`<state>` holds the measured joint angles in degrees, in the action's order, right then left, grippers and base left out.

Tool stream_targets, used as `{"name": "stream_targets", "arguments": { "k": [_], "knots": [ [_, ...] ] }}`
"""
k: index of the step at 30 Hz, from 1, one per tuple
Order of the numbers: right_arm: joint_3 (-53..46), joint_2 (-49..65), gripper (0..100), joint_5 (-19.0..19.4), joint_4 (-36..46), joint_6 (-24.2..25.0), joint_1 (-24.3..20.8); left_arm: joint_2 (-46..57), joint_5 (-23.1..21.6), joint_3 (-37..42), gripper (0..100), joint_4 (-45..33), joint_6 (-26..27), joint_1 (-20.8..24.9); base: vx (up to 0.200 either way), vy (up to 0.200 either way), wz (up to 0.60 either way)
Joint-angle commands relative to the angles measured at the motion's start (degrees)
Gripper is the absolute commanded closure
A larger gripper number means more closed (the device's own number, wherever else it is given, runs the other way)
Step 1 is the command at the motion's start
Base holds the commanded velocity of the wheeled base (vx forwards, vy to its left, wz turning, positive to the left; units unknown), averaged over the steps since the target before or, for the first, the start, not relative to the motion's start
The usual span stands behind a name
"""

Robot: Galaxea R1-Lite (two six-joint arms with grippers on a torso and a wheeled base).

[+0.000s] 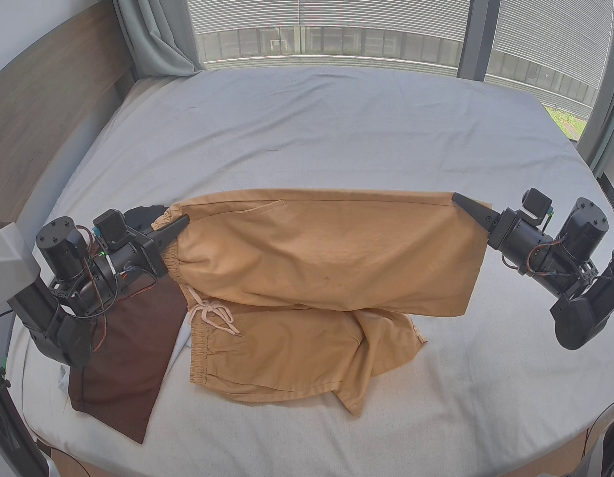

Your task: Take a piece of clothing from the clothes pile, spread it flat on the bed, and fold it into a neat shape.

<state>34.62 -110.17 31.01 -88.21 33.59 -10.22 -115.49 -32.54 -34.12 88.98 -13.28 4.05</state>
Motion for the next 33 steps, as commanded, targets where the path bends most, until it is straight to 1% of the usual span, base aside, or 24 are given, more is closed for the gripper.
{"name": "stream_targets", "arguments": {
  "k": [1,14,19,22,25,26,27,33],
  "knots": [
    [0.1,-0.3,100,0.0,0.0,-0.1,0.0,-0.2,0.0,-0.1,100,0.1,-0.1,-0.2,0.0,0.0,0.0],
    [0.8,-1.5,100,0.0,0.0,-2.1,-0.2,-1.0,0.1,-1.0,100,0.1,-0.4,-0.2,0.0,0.0,0.0],
    [3.0,-4.0,100,0.0,-0.1,-2.4,0.1,-1.8,0.5,-1.6,100,0.1,-0.5,0.0,0.0,0.0,0.0],
    [5.9,-6.5,100,0.1,0.0,-2.8,1.3,-4.1,1.2,-3.0,100,0.1,-1.1,-0.3,0.0,0.0,0.0],
    [6.7,-7.1,100,0.1,0.0,-2.8,1.4,-4.7,1.7,-3.3,100,0.1,-1.4,-0.3,0.0,0.0,0.0],
    [10.3,-9.5,100,0.1,0.0,-2.8,2.0,-6.9,3.8,-5.3,100,0.1,-2.1,-0.3,0.0,0.0,0.0],
    [11.6,-10.4,100,0.1,0.0,-2.7,2.1,-7.5,4.3,-6.0,100,0.1,-2.2,-0.3,0.0,0.0,0.0],
    [19.5,-15.5,100,0.1,0.3,-2.7,2.6,-10.3,5.6,-9.6,100,0.1,-2.3,-0.2,0.0,0.0,0.0]
  ]
}}
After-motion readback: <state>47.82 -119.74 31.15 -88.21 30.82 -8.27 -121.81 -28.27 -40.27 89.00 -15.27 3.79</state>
